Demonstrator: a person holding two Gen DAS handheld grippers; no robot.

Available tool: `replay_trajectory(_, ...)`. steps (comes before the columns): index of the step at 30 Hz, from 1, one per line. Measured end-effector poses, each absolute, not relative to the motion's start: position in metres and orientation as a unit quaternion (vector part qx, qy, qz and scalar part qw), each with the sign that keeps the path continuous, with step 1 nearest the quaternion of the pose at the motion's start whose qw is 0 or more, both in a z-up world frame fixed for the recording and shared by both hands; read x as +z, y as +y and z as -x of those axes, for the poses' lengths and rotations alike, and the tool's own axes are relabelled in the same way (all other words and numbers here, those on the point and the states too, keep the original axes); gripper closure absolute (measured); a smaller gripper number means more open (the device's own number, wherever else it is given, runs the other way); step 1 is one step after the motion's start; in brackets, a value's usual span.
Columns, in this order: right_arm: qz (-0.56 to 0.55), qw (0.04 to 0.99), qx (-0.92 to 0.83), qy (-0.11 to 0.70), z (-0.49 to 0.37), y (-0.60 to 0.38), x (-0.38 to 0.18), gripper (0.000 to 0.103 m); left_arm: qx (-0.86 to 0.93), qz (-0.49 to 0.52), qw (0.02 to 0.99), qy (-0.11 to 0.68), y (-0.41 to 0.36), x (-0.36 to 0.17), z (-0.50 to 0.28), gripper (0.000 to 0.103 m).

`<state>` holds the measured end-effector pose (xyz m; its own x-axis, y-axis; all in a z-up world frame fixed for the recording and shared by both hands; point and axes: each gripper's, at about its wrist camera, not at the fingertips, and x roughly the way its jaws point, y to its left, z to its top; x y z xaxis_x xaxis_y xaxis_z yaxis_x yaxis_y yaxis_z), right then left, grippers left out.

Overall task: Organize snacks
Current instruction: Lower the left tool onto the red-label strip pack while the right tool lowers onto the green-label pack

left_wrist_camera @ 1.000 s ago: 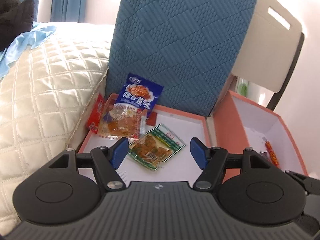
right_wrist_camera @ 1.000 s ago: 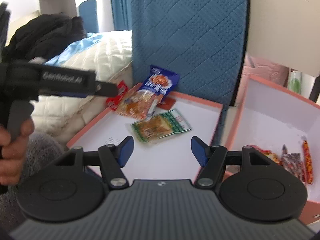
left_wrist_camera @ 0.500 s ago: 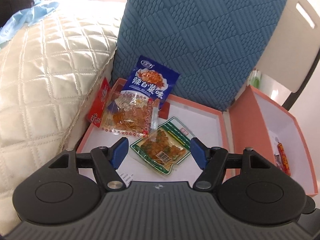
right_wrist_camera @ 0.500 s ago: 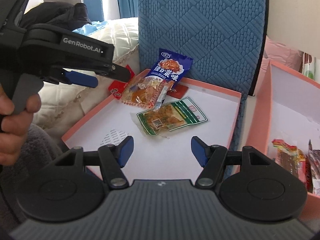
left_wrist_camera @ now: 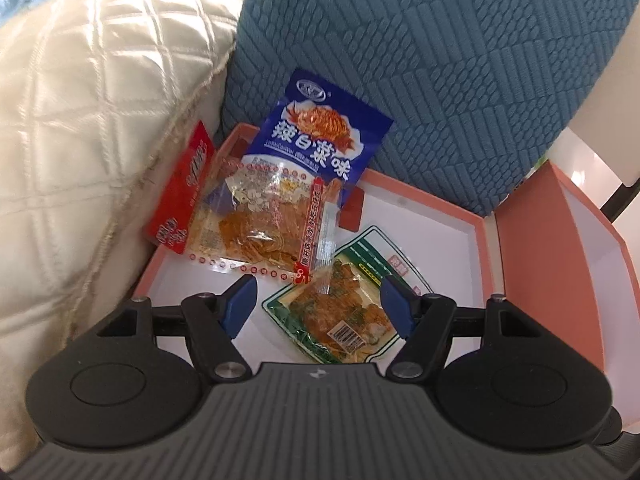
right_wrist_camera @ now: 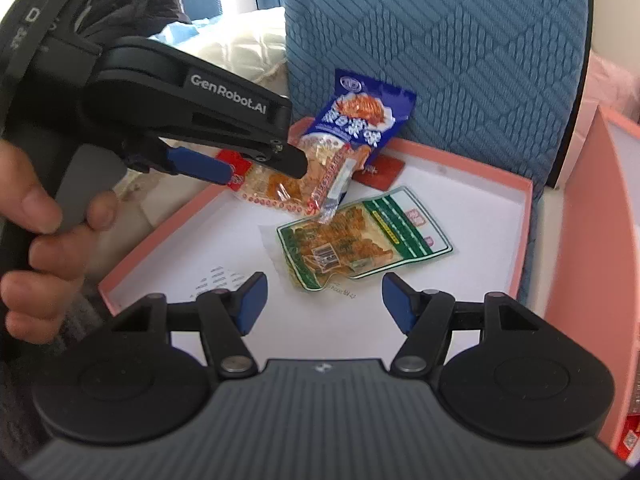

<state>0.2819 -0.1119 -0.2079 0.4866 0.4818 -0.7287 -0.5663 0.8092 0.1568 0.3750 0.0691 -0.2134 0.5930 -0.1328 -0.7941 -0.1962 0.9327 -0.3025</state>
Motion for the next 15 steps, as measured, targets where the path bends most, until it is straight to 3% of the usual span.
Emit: replay_trajectory(15,0.057,0.845,0.313,0.430,-0.323,-0.091,-0.233,0.037,0.019,0.180,0.858,0.481,0.083,-0.243,-0.427,0.030)
